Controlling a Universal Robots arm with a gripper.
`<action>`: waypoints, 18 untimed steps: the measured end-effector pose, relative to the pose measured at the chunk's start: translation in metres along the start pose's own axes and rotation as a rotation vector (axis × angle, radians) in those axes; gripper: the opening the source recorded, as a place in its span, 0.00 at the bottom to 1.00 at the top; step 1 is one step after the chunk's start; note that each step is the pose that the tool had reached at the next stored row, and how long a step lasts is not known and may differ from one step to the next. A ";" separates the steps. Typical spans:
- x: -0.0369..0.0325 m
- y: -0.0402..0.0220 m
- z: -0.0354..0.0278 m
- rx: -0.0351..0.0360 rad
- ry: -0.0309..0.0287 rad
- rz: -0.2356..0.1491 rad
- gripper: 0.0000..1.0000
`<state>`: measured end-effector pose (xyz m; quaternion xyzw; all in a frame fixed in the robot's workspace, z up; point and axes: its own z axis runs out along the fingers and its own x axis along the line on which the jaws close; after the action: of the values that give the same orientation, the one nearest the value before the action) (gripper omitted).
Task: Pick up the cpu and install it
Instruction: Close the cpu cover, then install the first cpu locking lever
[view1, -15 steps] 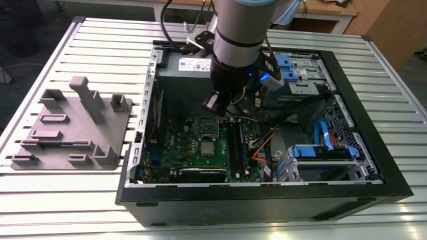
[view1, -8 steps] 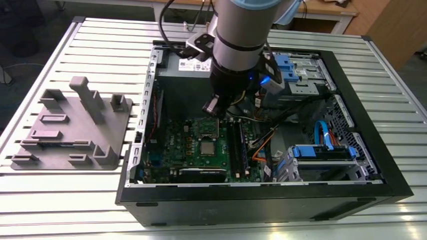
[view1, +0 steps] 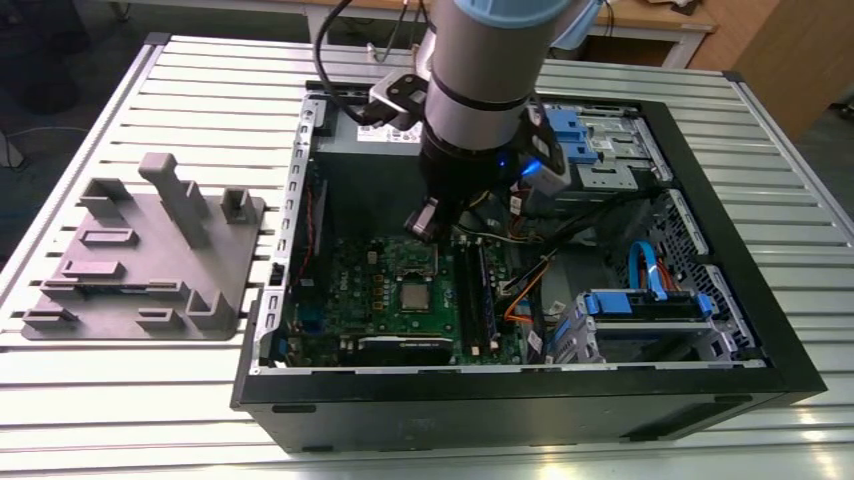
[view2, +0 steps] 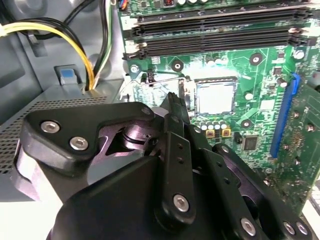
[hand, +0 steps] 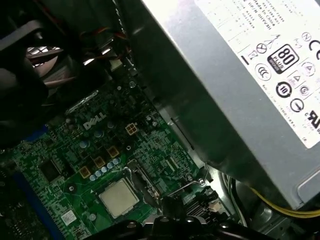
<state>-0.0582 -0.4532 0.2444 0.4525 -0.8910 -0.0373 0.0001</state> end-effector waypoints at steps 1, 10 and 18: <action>0.0011 -0.0006 -0.0001 0.0000 0.0001 -0.002 0.10; 0.0105 -0.0055 -0.0007 -0.0006 0.0010 -0.016 0.10; 0.0133 -0.0072 -0.0009 -0.0007 0.0013 -0.020 0.10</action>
<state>-0.0602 -0.4682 0.2444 0.4613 -0.8864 -0.0373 0.0004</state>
